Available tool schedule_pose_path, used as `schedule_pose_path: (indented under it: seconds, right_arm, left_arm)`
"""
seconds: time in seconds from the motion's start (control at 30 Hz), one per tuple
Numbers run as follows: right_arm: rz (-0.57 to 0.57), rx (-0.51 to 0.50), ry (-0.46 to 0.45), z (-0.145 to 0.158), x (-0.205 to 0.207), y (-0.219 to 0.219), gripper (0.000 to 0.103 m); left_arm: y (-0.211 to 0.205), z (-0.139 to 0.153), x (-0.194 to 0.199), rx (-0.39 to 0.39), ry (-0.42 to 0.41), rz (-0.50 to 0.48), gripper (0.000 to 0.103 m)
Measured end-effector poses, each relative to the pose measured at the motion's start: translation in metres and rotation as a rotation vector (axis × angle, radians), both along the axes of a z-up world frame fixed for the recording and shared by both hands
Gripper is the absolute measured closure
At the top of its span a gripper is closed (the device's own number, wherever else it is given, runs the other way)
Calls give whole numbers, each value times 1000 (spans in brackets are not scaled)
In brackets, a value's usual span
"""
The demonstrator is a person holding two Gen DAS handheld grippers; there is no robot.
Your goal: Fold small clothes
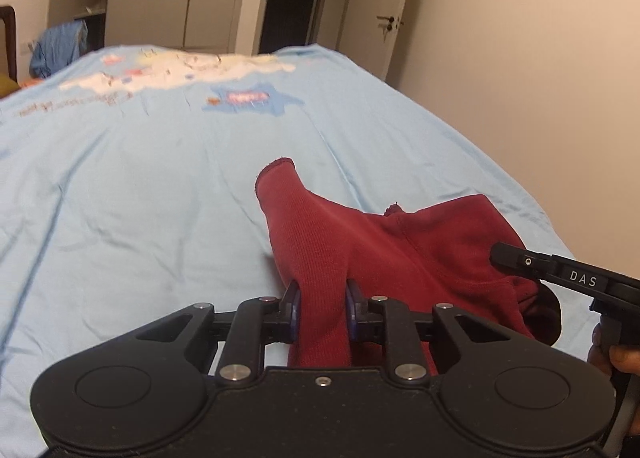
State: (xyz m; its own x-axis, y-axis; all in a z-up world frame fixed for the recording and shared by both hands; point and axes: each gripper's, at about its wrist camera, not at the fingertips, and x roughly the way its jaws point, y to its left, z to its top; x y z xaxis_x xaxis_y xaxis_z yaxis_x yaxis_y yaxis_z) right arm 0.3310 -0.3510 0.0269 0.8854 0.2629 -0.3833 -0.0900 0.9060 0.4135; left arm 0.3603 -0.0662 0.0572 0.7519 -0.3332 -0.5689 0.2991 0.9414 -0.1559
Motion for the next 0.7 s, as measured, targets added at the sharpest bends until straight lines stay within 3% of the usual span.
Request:
schedule_pose_path:
  seconds: [0.2, 0.43, 0.7]
  right_arm:
    - [48, -4, -47, 15, 35, 25, 90]
    - [96, -14, 17, 0, 79, 54, 90]
    - [66, -37, 122, -26, 83, 50, 87]
  left_arm:
    - [16, 11, 18, 63, -85, 68, 80]
    - [39, -15, 39, 45, 9, 133, 80]
    - [40, -34, 37, 50, 60, 156, 72]
